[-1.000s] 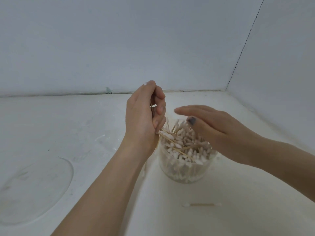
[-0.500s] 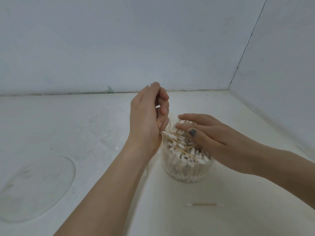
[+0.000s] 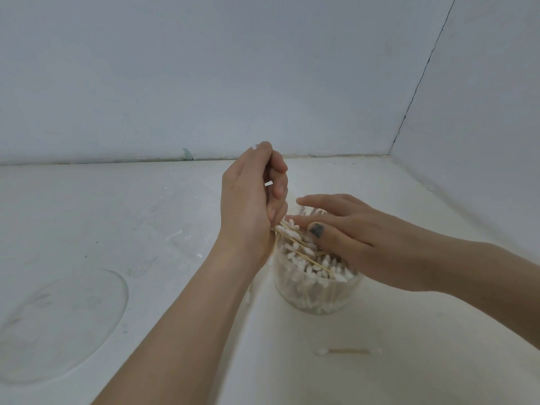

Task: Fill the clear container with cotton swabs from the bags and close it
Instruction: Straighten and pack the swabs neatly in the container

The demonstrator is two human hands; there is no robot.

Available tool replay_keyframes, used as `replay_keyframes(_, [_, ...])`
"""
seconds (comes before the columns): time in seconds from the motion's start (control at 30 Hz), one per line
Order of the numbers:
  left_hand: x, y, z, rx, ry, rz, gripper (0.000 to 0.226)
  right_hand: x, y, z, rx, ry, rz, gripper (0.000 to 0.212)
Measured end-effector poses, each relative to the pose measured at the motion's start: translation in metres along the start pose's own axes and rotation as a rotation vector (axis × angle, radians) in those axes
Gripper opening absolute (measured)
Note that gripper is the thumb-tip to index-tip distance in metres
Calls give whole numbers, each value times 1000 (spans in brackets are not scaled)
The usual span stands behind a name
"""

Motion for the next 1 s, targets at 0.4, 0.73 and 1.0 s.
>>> replay_keyframes(0.4, [-2, -2, 2, -14, 12, -16, 36, 4, 19, -24, 53, -115, -138, 56])
replay_keyframes(0.73, [1, 1, 2, 4, 23, -7, 37, 2, 4, -10, 100, -101, -35, 48])
replay_keyframes(1.0, [1, -1, 1, 8, 40, 7, 36, -10, -4, 3, 54, -104, -100, 50])
Point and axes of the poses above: each hand's wrist, its own y-axis away from the middle knuckle, its own x-axis out of the palm, z = x × y, the point moved 6 cm from there along -y, towards the middle knuckle
